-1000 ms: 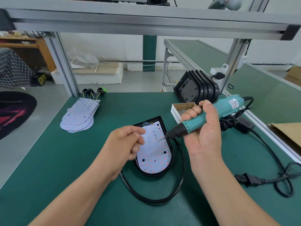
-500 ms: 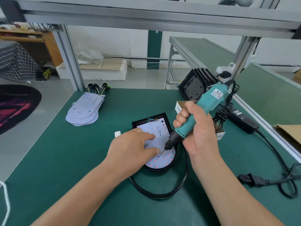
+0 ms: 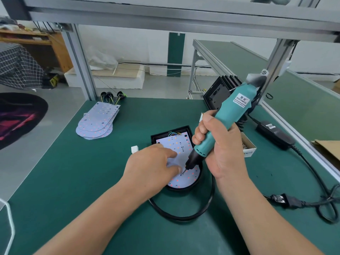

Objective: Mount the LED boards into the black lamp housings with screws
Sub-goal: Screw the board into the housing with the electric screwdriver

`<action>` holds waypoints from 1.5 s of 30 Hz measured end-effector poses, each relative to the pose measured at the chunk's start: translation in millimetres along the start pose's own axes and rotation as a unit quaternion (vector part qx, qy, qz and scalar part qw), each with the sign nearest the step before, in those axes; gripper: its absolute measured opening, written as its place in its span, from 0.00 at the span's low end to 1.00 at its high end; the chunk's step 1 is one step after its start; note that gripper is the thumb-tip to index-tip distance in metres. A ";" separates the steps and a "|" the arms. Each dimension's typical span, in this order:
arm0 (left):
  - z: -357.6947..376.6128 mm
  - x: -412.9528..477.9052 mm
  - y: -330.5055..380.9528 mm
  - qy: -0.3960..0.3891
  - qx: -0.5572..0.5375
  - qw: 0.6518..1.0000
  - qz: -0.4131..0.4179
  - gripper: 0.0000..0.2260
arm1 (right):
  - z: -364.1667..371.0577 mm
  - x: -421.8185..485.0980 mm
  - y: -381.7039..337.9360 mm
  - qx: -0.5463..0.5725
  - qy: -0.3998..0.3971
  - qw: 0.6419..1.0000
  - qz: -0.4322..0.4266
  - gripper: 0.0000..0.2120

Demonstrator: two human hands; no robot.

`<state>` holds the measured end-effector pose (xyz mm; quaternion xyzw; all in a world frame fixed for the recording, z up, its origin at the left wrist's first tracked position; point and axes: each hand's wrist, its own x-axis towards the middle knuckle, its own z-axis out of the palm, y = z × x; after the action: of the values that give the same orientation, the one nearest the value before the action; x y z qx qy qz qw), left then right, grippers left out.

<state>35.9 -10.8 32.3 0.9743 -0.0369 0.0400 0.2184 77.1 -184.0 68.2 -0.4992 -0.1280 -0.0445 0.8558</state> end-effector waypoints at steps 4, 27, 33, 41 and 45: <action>1.1 -0.1 1.5 0.004 0.012 1.000 0.004 0.16 | 3.7 -4.1 0.7 -0.058 -0.043 0.996 -0.045 0.07; 3.0 2.0 2.5 -0.017 0.032 0.999 0.009 0.18 | 13.0 -13.4 0.3 -0.158 -0.131 0.973 -0.103 0.07; 2.3 0.6 3.2 0.005 0.032 0.999 0.009 0.11 | 26.2 -19.1 -1.5 -0.185 -0.174 0.964 -0.077 0.04; 2.7 2.0 9.0 -0.011 0.041 0.999 -0.003 0.20 | 25.7 -17.6 -0.8 -0.195 -0.238 0.950 -0.043 0.06; -0.9 1.9 9.1 -0.008 0.044 0.999 -0.001 0.10 | 16.2 -15.7 -3.3 -0.147 -0.254 0.955 -0.042 0.03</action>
<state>36.9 -18.8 37.1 0.9833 -0.0359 0.0336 0.1752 58.4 -172.4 74.4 -0.6087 -0.3543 0.0294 0.7093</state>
